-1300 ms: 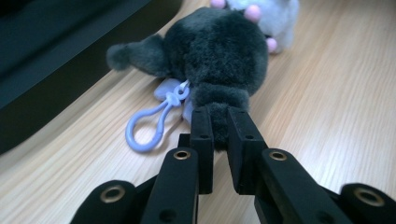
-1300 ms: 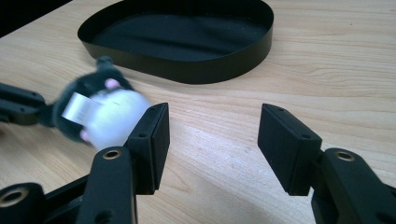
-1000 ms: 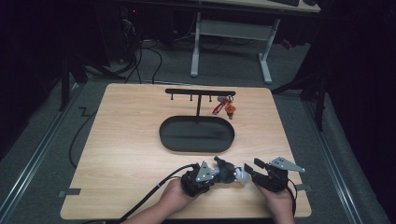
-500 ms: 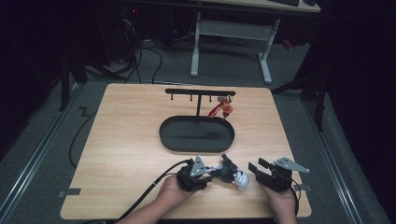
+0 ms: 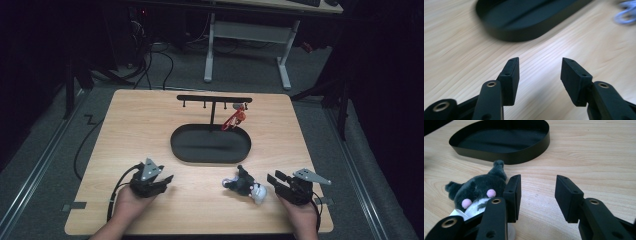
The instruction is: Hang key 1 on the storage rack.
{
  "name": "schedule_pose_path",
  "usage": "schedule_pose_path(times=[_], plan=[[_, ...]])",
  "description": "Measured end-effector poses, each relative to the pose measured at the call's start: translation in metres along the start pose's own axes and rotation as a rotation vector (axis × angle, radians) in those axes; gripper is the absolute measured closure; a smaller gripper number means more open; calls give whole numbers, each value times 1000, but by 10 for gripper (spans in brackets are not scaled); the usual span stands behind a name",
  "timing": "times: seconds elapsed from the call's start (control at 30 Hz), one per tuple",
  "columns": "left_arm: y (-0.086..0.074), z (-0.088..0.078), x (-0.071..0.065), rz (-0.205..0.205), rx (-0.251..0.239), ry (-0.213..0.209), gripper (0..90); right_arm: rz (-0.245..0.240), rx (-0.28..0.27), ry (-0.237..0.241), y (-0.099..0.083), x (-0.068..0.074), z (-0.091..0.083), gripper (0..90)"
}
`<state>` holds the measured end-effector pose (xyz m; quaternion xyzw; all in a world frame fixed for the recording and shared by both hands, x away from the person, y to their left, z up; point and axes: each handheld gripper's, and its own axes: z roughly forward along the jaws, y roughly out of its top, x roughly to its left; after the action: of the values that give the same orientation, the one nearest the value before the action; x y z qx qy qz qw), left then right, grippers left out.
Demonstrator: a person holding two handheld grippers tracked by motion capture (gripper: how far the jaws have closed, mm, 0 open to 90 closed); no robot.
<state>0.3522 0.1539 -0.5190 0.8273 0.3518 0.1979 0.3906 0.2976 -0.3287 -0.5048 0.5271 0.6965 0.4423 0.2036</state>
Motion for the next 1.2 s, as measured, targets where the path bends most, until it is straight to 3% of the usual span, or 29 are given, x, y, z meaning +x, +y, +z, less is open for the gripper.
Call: schedule_pose_path(times=[0.1,0.2,0.47,0.6,0.73,1.07,1.2], plan=[[-3,-3,15,-45,-6,25,467,-20,9,-16,1,2,3,582],[-4,-2,19,-79,-17,4,451,-35,25,-26,0,5,6,582],[1,5,6,-18,-19,-70,421,-64,64,-86,0,8,10,539],[2,10,2,1,-12,-99,415,-135,100,-141,5,12,11,521],[2,11,3,1,-11,-111,411,-162,160,-176,15,18,11,493],[8,6,0,19,-50,-141,408,-91,381,-190,33,11,12,445],[8,8,-1,31,-44,-146,407,-137,480,-217,36,9,12,430]])
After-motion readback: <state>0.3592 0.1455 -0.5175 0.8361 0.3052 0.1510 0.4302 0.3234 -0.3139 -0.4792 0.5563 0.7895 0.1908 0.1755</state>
